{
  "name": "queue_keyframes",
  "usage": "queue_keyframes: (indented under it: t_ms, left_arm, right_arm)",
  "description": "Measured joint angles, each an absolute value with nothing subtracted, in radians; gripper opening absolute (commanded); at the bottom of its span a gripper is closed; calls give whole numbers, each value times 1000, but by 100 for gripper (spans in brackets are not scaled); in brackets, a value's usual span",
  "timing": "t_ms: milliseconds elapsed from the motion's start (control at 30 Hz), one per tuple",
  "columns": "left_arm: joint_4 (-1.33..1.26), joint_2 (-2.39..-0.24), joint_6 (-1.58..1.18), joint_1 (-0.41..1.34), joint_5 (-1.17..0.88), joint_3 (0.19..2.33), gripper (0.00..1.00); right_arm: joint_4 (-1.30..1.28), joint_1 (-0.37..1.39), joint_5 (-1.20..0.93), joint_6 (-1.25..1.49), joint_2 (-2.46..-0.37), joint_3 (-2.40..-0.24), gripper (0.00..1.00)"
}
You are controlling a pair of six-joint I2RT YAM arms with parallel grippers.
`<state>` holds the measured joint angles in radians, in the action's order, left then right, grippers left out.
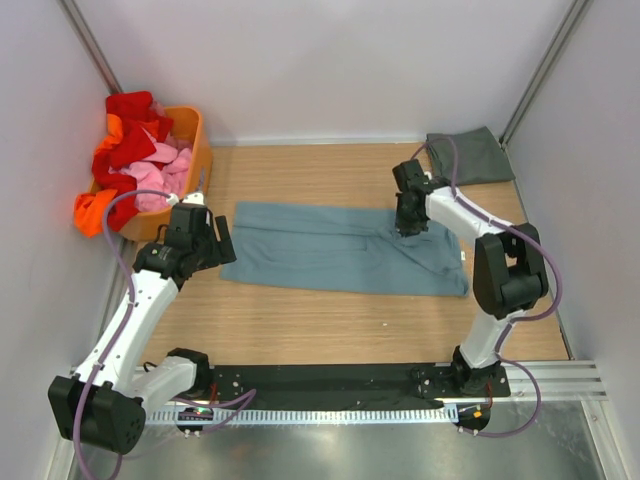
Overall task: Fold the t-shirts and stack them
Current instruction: Fold the tshirt
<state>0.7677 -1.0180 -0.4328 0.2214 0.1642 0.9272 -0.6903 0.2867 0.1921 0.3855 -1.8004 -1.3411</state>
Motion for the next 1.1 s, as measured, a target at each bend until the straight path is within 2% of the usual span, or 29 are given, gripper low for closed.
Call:
queue_keyframes:
  t_ms: [267,467,500,533,633,667,800,933,1100]
  left_arm:
    - [768,-1018,-433,221,164,927,75]
    - [768,-1018,-433,221,165,927,75]
    - [768,-1018,-433,221,165,927,75]
    - [768,-1018,-433,221,165,927,75]
    - [768,-1022,-433,221,168,927,75]
    - [768,-1026,-433,221,170,927,75]
    - [768,-1053,-435,221,175,929,75]
    - [769,-1126,-448,231,171,970,75]
    - [752,-1279,-486,297,176,1081,75]
  right_arm:
    - [-725,486,222,460,-1640,-1142,1]
    - [-740,562,268,506,-1590,-1064,2]
    - [-743,569,274,510,-1589,-1054,6]
    - [-743,575,277,513,-1589,-1046,22]
    - [-760,596,287,533,-1588,-1031,58]
    - [-769,607,289,538,-1583,-1030,65]
    - [-798,651,289,545,-1513,-1020,68]
    - [-802,663,291,565,-1333,-1001,73]
    - [-798,570,347,575,-1198,-1009,72]
